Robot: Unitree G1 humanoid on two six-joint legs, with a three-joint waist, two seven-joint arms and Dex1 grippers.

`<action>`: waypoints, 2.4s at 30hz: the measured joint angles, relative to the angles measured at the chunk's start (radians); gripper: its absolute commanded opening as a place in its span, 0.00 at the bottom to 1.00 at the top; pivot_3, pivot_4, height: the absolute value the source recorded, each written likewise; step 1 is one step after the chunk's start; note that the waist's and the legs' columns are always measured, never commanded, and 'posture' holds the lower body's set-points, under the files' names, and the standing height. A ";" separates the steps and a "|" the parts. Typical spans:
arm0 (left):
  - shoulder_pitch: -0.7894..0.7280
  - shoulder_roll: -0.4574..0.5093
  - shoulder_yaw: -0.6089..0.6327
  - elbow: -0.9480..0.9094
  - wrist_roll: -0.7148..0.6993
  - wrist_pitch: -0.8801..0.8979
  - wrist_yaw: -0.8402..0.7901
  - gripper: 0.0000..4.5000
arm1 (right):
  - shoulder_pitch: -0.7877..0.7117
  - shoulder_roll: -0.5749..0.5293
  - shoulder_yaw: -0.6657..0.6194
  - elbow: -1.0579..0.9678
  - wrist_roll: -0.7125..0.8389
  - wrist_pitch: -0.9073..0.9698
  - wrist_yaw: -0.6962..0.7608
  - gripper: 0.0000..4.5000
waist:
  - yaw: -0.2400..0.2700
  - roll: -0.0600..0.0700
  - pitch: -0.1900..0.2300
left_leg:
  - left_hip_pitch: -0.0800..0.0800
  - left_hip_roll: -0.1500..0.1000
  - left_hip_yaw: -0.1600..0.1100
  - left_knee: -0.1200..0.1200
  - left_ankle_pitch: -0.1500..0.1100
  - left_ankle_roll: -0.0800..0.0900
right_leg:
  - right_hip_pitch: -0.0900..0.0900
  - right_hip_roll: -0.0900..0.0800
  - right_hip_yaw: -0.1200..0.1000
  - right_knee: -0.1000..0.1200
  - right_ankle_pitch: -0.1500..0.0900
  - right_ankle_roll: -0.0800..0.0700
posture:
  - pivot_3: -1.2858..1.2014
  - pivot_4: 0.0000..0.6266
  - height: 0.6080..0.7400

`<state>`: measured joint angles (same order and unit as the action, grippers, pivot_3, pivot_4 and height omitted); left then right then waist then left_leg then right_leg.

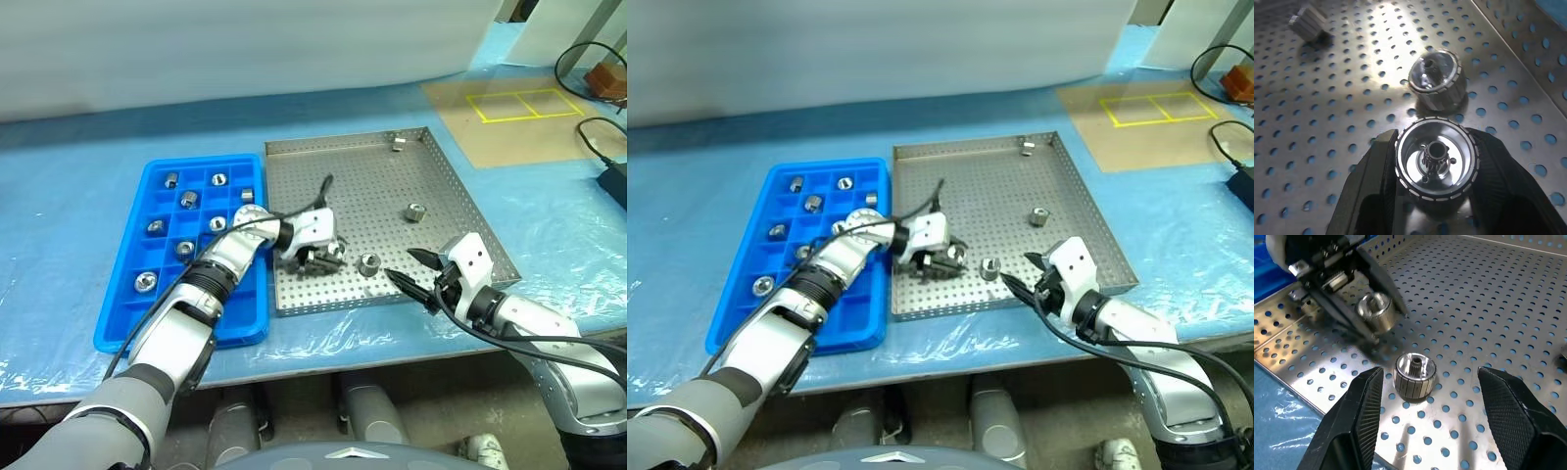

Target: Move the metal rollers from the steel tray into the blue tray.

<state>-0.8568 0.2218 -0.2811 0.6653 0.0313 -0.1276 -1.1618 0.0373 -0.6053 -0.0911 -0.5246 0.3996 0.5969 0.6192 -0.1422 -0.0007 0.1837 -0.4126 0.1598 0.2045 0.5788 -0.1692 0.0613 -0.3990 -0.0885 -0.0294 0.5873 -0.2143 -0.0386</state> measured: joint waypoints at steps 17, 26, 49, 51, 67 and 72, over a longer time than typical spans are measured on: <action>0.447 0.329 0.310 -0.881 -0.316 0.623 0.155 0.39 | -0.554 0.121 0.316 0.400 -0.008 -0.109 0.364 0.70 | 0.182 0.003 0.001 | 0.003 0.007 0.001 -0.007 0.008 -0.014 | -0.009 0.004 -0.002 0.018 -0.004 -0.006 | 0.57 0.24 1.00; 0.766 0.434 0.460 -1.161 -0.371 0.729 0.280 0.39 | -0.707 0.218 0.407 0.607 -0.045 -0.220 0.553 0.70 | 0.277 0.000 0.002 | 0.009 0.007 0.000 -0.015 0.013 -0.022 | -0.007 0.004 -0.002 0.019 -0.005 -0.005 | 0.66 0.24 1.00; 0.945 0.470 0.426 -1.185 -0.338 0.689 0.426 0.39 | -0.719 0.269 0.455 0.725 -0.130 -0.324 0.632 0.70 | 0.323 0.000 0.002 | 0.008 0.012 -0.002 -0.019 0.016 -0.028 | -0.013 0.012 0.001 0.019 -0.006 -0.004 | 0.65 0.24 1.00; 0.944 0.477 0.426 -1.168 -0.328 0.667 0.426 0.39 | -0.716 0.267 0.454 0.725 -0.137 -0.328 0.624 0.70 | 0.322 0.000 0.002 | 0.008 0.012 -0.002 -0.019 0.017 -0.028 | -0.014 0.012 0.001 0.019 -0.006 -0.004 | 0.65 0.24 1.00; 0.868 0.474 0.345 -1.065 -0.248 0.592 0.459 0.82 | -0.699 0.266 0.447 0.724 -0.148 -0.331 0.591 0.70 | 0.312 0.000 0.002 | 0.009 0.012 -0.002 -0.019 0.017 -0.029 | -0.014 0.013 0.002 0.019 -0.005 -0.005 | 0.64 0.24 1.00; 0.857 0.474 0.348 -1.058 -0.245 0.591 0.465 0.88 | -0.697 0.265 0.447 0.722 -0.148 -0.329 0.583 0.70 | 0.308 -0.001 0.002 | 0.009 0.012 -0.002 -0.019 0.017 -0.029 | -0.013 0.013 0.002 0.019 -0.005 -0.005 | 0.64 0.24 1.00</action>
<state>-0.0002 0.6959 0.0672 -0.3927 -0.2140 0.4637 -0.6965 -0.6596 -0.3404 0.3556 0.1970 0.2516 0.2682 1.2026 0.1657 -0.0013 0.1853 -0.4038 0.1717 0.2028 0.5595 -0.1522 0.0327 -0.4124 -0.0758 -0.0273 0.6068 -0.2197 -0.0434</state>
